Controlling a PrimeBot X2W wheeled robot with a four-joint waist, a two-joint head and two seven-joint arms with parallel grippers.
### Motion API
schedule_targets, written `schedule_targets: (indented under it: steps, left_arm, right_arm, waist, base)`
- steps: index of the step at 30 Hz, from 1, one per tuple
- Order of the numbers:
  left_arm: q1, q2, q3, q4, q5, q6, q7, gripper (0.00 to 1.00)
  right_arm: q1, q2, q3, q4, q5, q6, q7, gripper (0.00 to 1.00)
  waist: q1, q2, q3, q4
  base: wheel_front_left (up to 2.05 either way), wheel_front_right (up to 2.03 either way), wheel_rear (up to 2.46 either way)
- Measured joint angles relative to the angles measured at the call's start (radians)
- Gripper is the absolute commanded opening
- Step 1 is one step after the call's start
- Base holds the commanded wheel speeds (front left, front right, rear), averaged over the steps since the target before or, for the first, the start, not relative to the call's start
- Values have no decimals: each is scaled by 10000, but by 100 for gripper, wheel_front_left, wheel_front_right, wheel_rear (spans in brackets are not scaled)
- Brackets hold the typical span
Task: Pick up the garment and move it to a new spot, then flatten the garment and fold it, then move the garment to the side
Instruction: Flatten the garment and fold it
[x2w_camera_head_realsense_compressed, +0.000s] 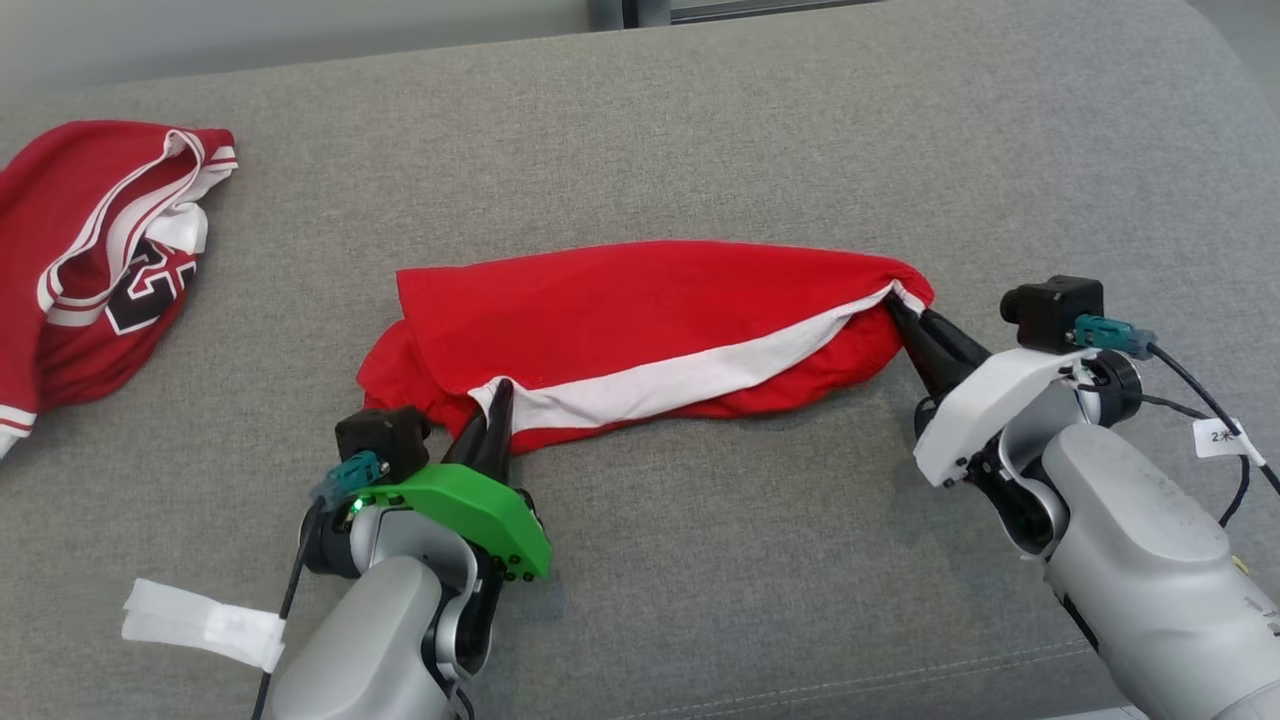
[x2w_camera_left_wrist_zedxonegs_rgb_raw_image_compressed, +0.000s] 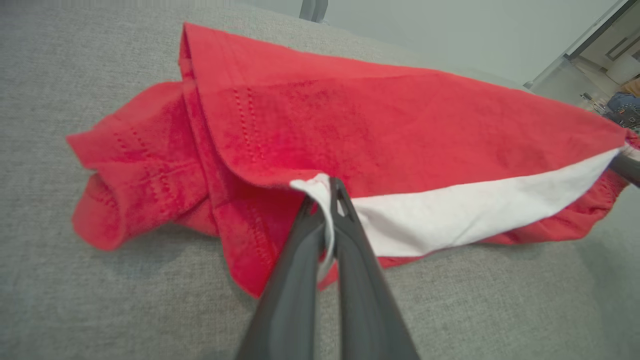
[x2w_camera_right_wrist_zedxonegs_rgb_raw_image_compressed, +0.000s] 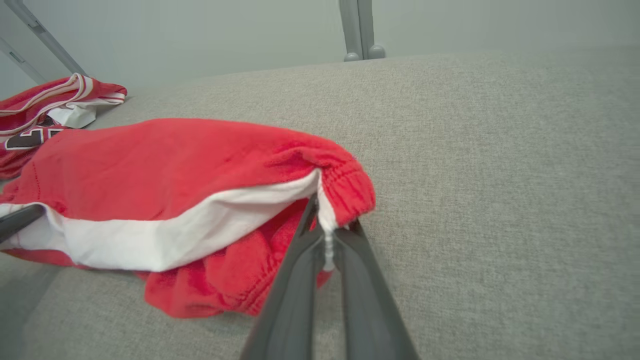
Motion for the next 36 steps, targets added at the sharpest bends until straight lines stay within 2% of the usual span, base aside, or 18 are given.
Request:
schedule_targets:
  steps: [5,11,16,21,25,30,33,36]
  left_arm:
    - [-157,-6,464,-520,-4,-88,-228,0]
    - [-356,-8,1400,-1563,-81,-309,-291,0]
    - [-395,71,1942,-2477,-77,-535,-291,0]
    - [-290,196,2437,-3568,-75,-769,-293,0]
    - [445,213,2522,-4673,-113,-888,-291,0]
    - [609,430,2874,-6892,-134,-1009,-316,0]
    - [616,477,2755,-7208,-357,-1009,-324,0]
    - [624,765,2671,-6855,-529,-911,291,0]
  right_arm:
    - [-31,-176,-587,-207,251,0,-506,0]
    - [-417,-322,-1187,-1124,374,0,-809,0]
    - [-561,-587,-1329,-1939,276,0,-874,0]
    - [-141,-466,-901,-2757,564,0,-880,0]
    - [712,-424,-915,-3770,1267,-2,-878,0]
    - [849,-1018,-1843,-5808,1732,-2,-884,0]
    - [933,-1116,-1592,-6038,2186,-2,-821,0]
    - [1157,-1266,-918,-5632,2497,-4,125,0]
  waist:
    - [0,0,-85,91]
    - [0,0,-354,176]
    - [0,0,-596,177]
    - [0,0,-919,110]
    - [0,0,-1099,-28]
    - [0,0,-1294,-185]
    - [0,0,-1366,-232]
    - [0,0,-1367,-262]
  base:
    - [0,0,0]
    - [0,0,0]
    - [0,0,0]
    - [0,0,0]
    - [0,0,0]
    - [0,0,0]
    - [0,0,0]
    - [0,0,0]
